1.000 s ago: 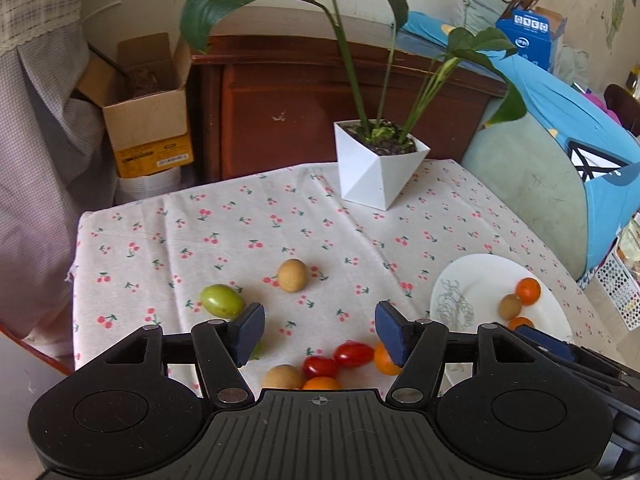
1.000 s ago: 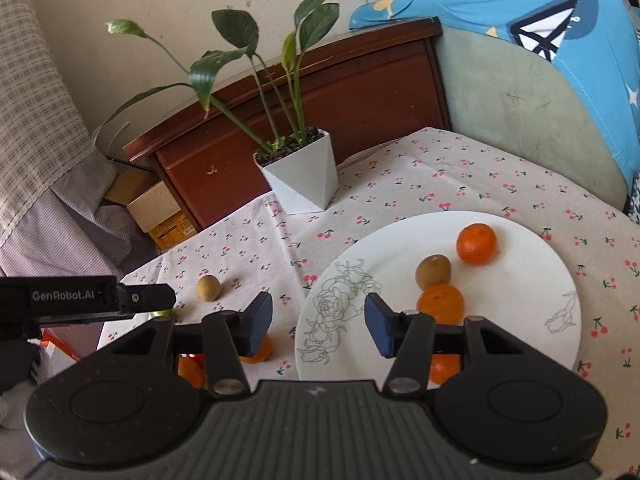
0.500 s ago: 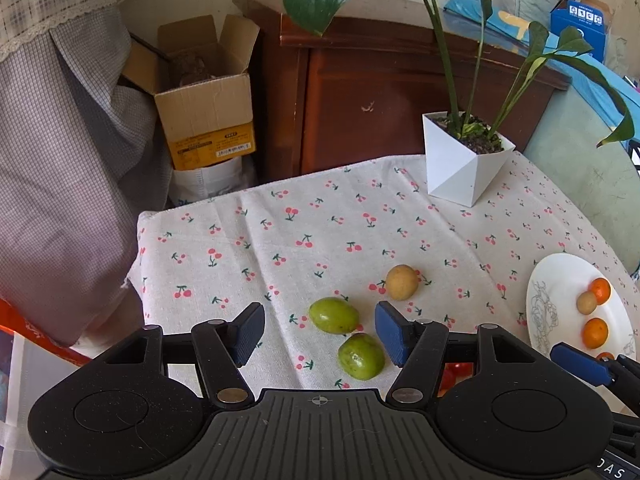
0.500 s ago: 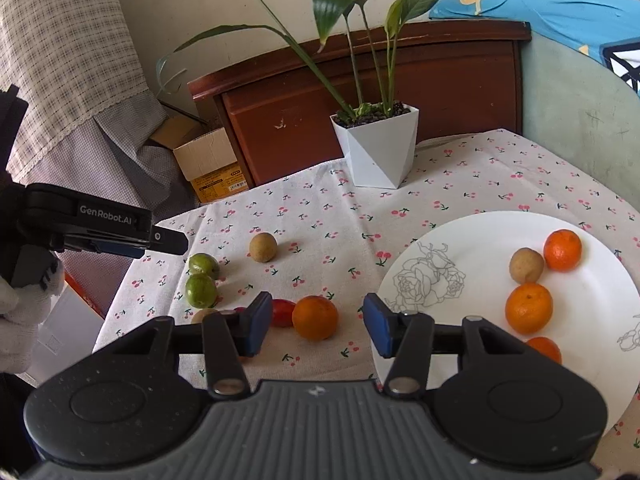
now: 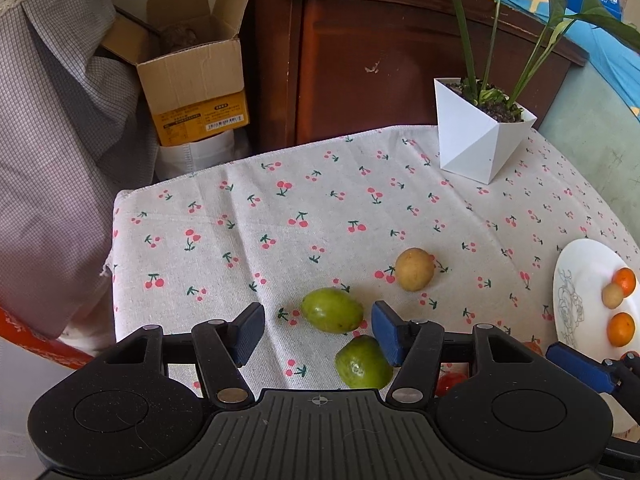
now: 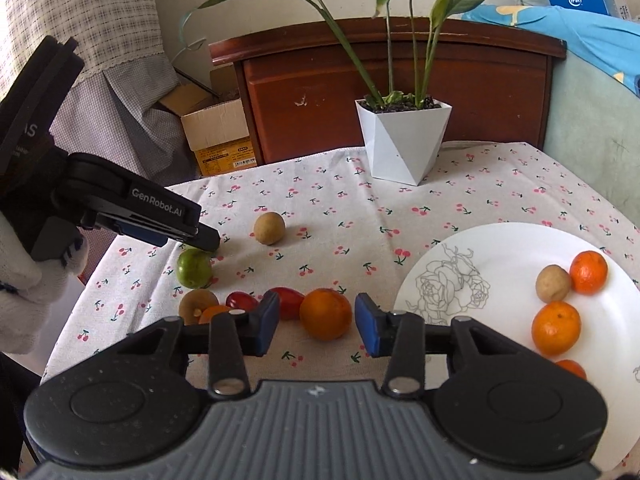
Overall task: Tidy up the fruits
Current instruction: 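Grasp a green plum with the left tool while the right tool grasps an orange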
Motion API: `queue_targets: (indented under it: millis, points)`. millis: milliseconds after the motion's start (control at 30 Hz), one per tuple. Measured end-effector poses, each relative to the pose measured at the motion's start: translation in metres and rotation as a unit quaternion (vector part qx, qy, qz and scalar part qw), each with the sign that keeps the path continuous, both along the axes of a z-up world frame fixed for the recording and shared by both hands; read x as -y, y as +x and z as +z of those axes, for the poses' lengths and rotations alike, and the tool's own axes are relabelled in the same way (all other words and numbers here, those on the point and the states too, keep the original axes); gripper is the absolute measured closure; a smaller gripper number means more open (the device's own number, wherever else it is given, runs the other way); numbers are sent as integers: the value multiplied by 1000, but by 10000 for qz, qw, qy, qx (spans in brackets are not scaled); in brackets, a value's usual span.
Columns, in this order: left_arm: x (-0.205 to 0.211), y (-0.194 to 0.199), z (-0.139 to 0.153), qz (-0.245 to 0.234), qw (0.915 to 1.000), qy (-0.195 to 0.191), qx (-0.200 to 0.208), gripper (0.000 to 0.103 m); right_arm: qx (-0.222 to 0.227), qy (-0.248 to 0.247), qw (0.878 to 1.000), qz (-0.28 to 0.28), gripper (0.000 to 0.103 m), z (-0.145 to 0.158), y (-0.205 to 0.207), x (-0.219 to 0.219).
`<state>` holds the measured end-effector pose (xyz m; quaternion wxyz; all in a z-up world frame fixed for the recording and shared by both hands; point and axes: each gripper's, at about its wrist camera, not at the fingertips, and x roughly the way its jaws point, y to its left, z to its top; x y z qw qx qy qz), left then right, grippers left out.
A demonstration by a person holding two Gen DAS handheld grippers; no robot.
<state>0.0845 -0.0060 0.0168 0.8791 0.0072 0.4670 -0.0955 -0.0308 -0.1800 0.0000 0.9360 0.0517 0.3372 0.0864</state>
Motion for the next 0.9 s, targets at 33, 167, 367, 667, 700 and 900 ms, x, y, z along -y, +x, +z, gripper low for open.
queue_targets:
  millis: [33, 167, 367, 667, 700, 900]
  points:
    - [0, 1, -1, 10, 10000, -16, -18, 46, -6, 2, 10000, 0, 64, -1, 1, 0]
    - [0, 5, -5, 39, 10000, -33, -22, 47, -2, -41, 10000, -5, 65, -3, 3, -1]
    - [4, 6, -7, -34, 10000, 7, 54, 53, -75, -34, 10000, -27, 67, -6, 5, 0]
    - [8, 2, -8, -214, 9997, 4, 135, 67, -59, -71, 9999, -52, 72, -7, 5, 0]
    - [8, 2, -8, -238, 9996, 3, 142, 69, -57, -86, 9999, -48, 72, -7, 4, -1]
    - [10, -2, -7, -287, 9994, -14, 211, 70, -68, 50, 9999, -90, 72, -5, 3, 1]
